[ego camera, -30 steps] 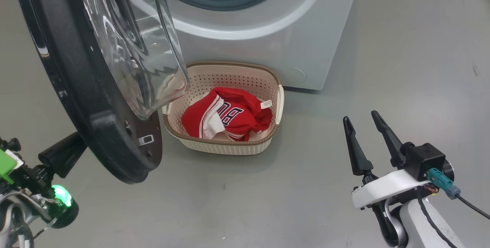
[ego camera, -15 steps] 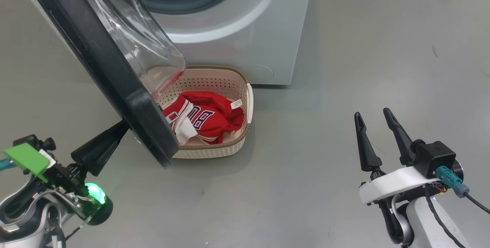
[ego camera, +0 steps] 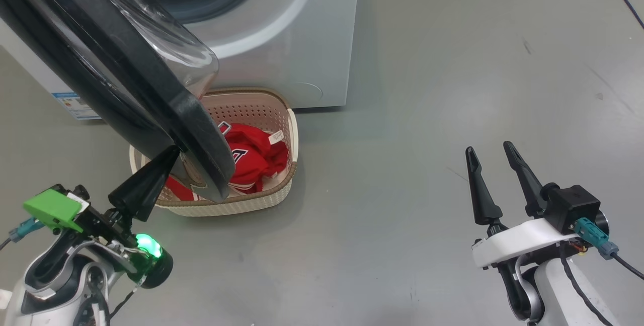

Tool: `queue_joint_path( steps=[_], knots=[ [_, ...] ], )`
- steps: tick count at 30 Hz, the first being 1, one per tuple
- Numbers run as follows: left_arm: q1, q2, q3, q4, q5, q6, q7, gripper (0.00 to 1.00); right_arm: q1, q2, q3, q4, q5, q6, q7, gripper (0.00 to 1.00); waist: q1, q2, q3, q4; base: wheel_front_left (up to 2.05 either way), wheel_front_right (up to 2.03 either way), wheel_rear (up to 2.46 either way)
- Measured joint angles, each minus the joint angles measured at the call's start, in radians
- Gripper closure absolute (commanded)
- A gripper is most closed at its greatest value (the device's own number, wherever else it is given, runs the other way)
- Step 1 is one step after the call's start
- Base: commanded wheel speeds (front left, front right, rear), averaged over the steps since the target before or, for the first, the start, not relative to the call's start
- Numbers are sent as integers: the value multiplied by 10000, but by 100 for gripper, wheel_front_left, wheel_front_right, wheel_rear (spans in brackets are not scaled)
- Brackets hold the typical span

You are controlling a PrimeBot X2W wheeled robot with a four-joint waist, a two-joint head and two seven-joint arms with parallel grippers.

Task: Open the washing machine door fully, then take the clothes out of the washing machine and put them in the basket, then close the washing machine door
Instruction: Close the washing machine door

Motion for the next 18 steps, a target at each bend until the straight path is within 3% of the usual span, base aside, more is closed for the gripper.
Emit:
queue_joint_path(
  steps=[18],
  knots=[
    [-1270, -453, 286, 516, -23, 0, -2000, 100, -34, 217, -100, -17, 0, 4, 0, 0, 0, 0, 337, -1136, 0, 0, 0]
  ],
)
